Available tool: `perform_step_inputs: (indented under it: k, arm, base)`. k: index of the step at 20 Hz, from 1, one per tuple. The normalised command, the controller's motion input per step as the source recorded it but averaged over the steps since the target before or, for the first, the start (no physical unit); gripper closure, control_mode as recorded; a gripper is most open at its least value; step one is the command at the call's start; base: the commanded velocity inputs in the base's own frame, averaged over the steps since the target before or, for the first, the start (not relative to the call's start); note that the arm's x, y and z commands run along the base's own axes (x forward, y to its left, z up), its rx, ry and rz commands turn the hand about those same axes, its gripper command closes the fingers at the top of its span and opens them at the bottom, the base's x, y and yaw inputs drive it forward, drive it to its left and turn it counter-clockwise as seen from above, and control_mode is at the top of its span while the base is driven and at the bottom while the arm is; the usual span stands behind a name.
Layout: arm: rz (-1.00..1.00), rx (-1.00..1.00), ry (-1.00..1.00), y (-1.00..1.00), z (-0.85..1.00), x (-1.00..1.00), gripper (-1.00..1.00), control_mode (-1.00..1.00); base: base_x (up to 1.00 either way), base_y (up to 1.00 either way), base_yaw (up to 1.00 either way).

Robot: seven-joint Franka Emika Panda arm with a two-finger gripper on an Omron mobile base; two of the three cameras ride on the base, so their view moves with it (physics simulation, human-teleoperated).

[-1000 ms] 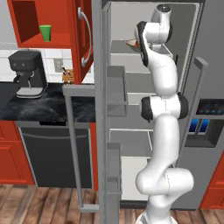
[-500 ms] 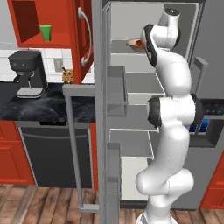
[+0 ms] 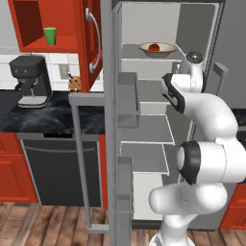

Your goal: Move the cup from next to the sink to the open cabinet. Then, move the bowl with the tomato to the fridge to clear the area for faucet cleaning.

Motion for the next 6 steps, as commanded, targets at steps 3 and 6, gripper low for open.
perform_step_inputs:
  k: [3, 6]
  arm:
    - [0.00, -0.17, -0.04, 0.00, -1.00, -1.00, -1.00, -1.00]
    - [0.00, -0.16, -0.04, 0.00, -1.00, -1.00, -1.00, -1.00]
  base:
    - [0.00, 0.00, 0.00]
    - [0.00, 0.00, 0.00]
